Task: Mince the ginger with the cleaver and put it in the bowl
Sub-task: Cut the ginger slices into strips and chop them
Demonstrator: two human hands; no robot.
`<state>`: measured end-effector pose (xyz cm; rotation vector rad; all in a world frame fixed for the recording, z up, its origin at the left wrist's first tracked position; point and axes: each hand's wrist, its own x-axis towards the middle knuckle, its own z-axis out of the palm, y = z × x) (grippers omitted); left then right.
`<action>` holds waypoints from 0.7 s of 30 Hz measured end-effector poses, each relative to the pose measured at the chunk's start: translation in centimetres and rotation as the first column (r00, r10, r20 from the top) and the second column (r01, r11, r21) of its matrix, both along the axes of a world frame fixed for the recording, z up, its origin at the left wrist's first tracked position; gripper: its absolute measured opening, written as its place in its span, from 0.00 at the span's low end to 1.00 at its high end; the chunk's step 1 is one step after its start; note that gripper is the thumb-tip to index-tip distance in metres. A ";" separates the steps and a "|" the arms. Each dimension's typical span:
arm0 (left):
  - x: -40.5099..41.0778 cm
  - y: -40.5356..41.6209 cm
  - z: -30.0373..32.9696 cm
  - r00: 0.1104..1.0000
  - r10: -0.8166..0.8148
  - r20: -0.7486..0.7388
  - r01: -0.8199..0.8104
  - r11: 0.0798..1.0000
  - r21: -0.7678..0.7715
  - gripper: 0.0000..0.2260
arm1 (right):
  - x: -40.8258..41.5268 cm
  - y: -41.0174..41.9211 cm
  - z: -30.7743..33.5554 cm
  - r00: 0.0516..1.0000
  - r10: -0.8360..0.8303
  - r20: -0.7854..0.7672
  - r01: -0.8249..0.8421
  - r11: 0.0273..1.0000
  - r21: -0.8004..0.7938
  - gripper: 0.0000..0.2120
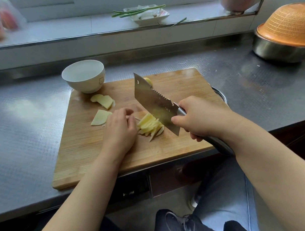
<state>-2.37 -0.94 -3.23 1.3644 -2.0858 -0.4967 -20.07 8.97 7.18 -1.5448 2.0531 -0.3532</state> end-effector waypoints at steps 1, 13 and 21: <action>0.0 0.1 0.0 0.999 -0.027 0.034 0.027 1.000 0.002 0.10 | 0.0 0.0 0.0 1.000 0.003 0.000 -0.003 1.000 0.000 0.05; -0.8 1.1 0.0 0.960 -0.240 0.145 0.252 0.965 -0.070 0.20 | -0.3 0.1 0.1 1.000 0.007 -0.010 -0.007 1.000 -0.013 0.07; -1.5 0.4 0.6 0.931 -0.364 0.022 0.363 0.931 0.028 0.14 | -0.3 -0.2 0.0 1.000 0.004 -0.017 -0.004 1.000 0.010 0.08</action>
